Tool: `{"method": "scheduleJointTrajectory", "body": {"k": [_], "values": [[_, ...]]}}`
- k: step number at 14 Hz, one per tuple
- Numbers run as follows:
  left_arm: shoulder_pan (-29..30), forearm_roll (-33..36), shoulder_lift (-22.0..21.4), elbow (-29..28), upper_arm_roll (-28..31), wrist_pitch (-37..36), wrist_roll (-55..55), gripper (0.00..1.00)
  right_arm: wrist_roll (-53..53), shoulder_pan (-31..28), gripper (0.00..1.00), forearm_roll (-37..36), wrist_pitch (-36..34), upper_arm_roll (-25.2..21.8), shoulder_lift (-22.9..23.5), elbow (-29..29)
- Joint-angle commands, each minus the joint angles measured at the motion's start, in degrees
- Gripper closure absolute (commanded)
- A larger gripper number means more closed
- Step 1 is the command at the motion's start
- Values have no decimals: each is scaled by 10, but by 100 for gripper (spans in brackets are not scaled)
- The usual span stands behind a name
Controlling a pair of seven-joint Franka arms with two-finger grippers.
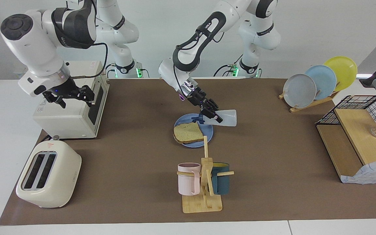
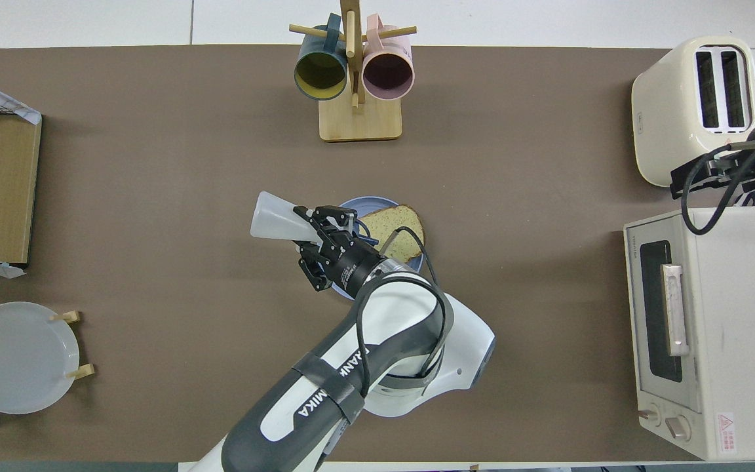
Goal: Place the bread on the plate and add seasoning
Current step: 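Tilt and shake the white bottle over the bread with the left gripper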
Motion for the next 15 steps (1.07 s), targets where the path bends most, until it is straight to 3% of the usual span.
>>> {"method": "scheduleJointTrajectory", "body": {"k": [1,7,15], "values": [[-14,29,79,57,7,-42,-41,100,4,0,0,3,-11,4,-10,5],[29,71,84,59,14,-40,-41,100,5,0,0,3,-12,4,-31,4],[-34,49,79,58,12,-81,-41,100,5,-4,0,3,-13,4,-31,3]]}}
